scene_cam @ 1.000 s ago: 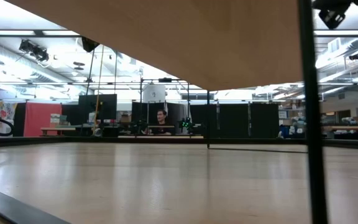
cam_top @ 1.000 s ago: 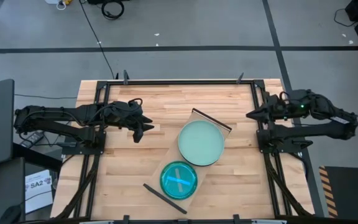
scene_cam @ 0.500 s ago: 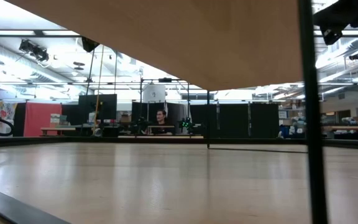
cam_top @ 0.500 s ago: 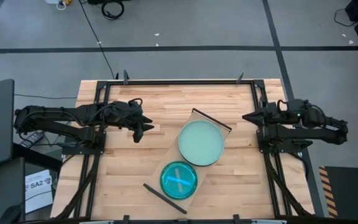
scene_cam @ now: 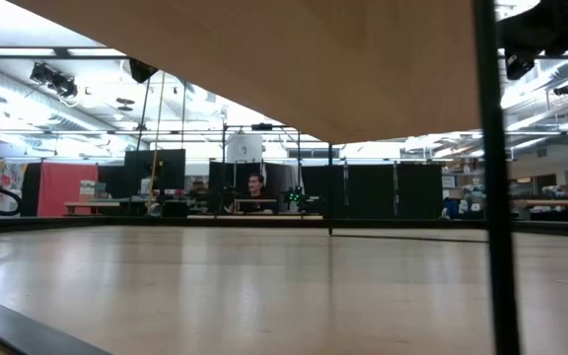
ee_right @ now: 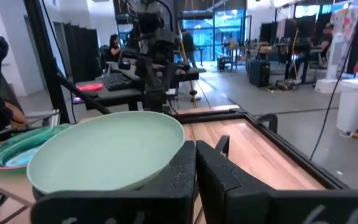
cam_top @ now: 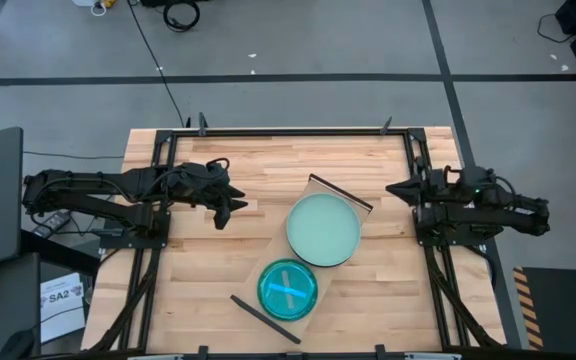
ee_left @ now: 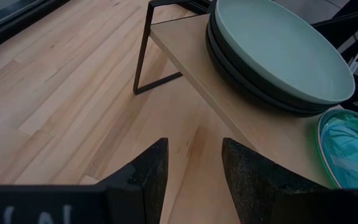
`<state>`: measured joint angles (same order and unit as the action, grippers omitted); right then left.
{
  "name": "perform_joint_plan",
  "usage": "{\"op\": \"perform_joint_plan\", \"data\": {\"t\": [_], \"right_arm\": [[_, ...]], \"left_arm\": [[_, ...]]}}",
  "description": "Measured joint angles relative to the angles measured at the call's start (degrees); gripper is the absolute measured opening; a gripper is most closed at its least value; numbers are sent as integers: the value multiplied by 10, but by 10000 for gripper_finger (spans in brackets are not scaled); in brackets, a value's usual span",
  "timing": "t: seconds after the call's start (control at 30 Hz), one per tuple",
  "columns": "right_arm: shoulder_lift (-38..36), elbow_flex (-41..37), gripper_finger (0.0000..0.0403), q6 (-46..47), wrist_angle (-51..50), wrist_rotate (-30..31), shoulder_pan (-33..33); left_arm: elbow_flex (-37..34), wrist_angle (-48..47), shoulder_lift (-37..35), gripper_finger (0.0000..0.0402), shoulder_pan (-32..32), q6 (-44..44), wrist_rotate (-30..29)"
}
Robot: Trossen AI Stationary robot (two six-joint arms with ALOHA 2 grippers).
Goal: Place and stack plates onto a shelf
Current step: Return to Home Position
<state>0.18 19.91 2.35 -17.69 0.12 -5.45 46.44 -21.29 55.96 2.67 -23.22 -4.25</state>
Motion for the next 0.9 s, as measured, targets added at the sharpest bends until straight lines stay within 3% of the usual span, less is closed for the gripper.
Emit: {"op": "perform_joint_plan", "data": {"t": [0.9], "right_arm": [[0, -168, 19, 5, 172, 3, 0]], "left_arm": [[0, 0, 0, 157, 0, 0, 0]]}}
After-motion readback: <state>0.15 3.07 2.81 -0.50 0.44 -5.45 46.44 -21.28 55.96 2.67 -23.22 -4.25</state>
